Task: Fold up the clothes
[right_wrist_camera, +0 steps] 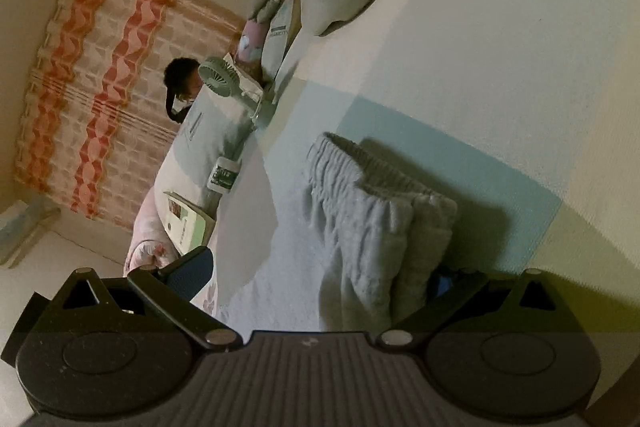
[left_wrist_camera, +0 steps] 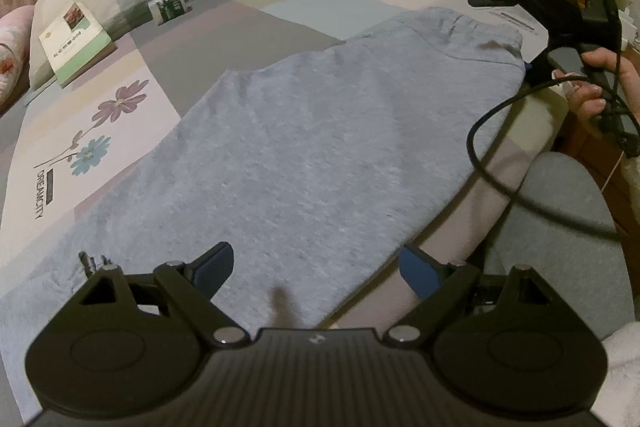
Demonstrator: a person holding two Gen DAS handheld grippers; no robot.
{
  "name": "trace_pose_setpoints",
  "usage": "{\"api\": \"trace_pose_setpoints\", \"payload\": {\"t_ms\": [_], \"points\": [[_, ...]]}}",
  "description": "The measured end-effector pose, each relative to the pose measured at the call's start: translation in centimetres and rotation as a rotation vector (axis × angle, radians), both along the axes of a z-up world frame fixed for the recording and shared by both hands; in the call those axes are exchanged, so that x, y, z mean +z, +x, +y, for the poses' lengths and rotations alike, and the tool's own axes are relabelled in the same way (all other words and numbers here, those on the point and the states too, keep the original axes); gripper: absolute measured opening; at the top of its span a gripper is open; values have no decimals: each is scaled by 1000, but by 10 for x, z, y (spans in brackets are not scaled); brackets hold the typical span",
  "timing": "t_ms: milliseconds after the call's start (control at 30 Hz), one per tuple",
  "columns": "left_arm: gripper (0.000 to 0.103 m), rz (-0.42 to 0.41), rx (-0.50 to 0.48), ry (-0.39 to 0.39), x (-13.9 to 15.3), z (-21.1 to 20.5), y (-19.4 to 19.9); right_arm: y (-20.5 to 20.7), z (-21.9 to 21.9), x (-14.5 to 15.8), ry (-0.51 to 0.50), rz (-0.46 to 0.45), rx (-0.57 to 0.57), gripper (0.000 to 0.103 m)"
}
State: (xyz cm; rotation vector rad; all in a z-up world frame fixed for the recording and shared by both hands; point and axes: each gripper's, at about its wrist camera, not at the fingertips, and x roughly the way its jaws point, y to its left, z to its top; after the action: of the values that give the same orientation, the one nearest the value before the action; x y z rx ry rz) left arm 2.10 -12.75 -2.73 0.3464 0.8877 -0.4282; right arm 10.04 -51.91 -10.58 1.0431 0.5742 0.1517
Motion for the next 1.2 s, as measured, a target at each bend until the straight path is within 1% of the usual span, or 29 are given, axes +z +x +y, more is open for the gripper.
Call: {"api": "trace_pose_setpoints", "payload": {"t_ms": [133,167,267,300,400,433,467,567,600,633,700,867,1000,1200], "points": [[90,1,11,4,0,1,2,-1,7,0,-90,-25,94,103],[90,1,13,5,0,1,2,-2,5,-1,-92,-33,99,103],[90,4,15,5,0,2,3,-5,-3,-3,-53,-51,66,100],[90,5,15,5,0,3,4,-6,0,-3,-71,-52,60,99],[90,7,24,11,-1,3,5,-10,11,-1,-168,-48,54,92],[90,8,28,13,0,3,6,-12,12,-2,-188,-50,48,89],[90,8,33,15,0,3,7,-14,13,-3,-199,-56,40,88],[90,10,44,21,0,1,11,-18,8,-6,-190,-56,19,80],[90,11,47,23,0,-1,13,-19,5,-7,-182,-53,13,75],[90,11,50,26,1,-2,14,-19,2,-9,-179,-49,8,68],[90,17,54,33,0,-6,19,-21,-2,-12,-176,-41,-1,59],[90,44,59,90,-6,-25,33,-19,-3,-12,-174,-37,7,58],[90,66,41,134,-11,-42,42,-20,-2,-13,-179,-46,5,58],[90,109,42,184,-24,-62,53,-20,-6,-14,-144,-45,-1,58]]}}
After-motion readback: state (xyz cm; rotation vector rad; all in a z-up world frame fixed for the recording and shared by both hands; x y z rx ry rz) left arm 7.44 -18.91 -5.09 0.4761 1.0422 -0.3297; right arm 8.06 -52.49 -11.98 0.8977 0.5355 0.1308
